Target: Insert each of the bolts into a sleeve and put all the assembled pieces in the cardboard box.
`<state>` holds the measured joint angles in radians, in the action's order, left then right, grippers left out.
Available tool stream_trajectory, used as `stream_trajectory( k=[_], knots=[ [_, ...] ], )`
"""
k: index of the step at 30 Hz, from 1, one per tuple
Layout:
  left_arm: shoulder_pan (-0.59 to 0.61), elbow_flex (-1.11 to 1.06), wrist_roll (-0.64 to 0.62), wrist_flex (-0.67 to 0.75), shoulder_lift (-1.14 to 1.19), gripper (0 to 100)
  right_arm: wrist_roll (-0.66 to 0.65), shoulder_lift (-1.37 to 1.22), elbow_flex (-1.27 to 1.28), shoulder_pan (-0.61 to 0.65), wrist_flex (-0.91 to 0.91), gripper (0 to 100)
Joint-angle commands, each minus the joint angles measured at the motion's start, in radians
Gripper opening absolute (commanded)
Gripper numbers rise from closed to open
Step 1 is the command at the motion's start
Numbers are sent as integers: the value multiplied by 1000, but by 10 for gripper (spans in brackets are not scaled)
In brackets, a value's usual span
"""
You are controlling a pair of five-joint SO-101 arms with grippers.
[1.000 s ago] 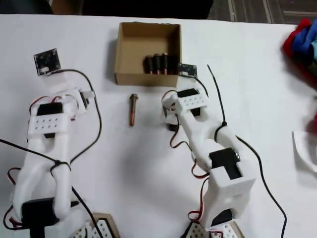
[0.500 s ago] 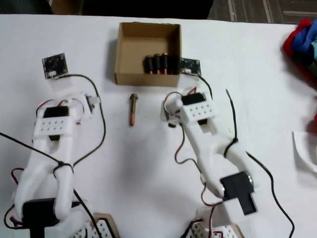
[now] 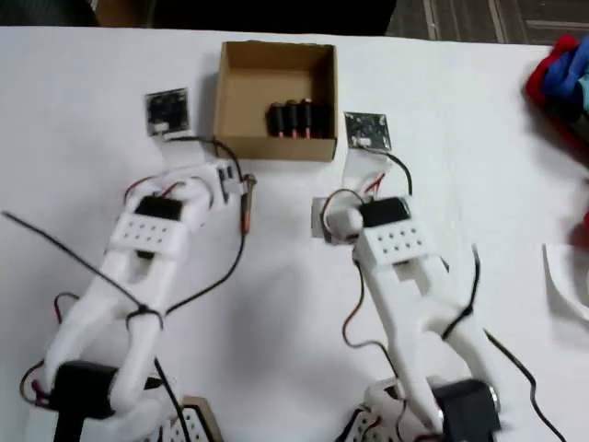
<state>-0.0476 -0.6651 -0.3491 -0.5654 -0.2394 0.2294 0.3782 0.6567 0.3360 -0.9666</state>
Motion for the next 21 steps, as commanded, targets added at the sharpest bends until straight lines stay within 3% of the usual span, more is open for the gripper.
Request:
stream_trajectory(
  k=[1,12,21],
  knots=[
    [-15,203,-12,-103,133,118,-9,156,31,-8,8,20],
    [-48,1059,-8,-838,738,120,-9,341,183,-10,10,20],
    [-74,1491,-8,-1045,1046,117,-9,341,186,-10,12,20]
  ],
)
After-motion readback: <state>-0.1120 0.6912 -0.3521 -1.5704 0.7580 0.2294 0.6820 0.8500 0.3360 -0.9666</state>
